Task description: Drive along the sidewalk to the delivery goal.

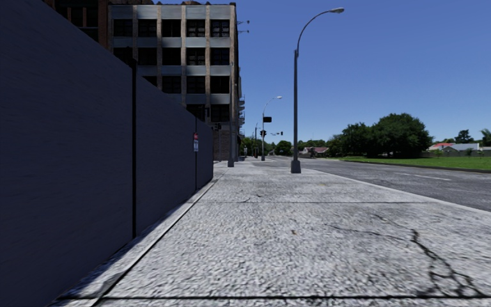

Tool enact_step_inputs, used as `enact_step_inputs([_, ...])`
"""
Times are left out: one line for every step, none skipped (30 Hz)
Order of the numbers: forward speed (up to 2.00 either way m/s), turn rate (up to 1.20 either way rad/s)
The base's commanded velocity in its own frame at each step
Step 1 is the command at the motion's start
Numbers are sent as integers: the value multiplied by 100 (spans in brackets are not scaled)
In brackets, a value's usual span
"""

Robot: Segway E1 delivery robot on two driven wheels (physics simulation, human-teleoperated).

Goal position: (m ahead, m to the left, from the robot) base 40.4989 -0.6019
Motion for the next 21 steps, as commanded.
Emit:
enact_step_inputs([200,0])
enact_step_inputs([200,0])
enact_step_inputs([200,0])
enact_step_inputs([200,0])
enact_step_inputs([200,0])
enact_step_inputs([200,0])
enact_step_inputs([200,0])
enact_step_inputs([200,0])
enact_step_inputs([200,0])
enact_step_inputs([200,0])
enact_step_inputs([200,0])
enact_step_inputs([200,0])
enact_step_inputs([200,0])
enact_step_inputs([200,0])
enact_step_inputs([200,0])
enact_step_inputs([200,0])
enact_step_inputs([200,0])
enact_step_inputs([200,0])
enact_step_inputs([200,0])
enact_step_inputs([200,0])
enact_step_inputs([200,0])
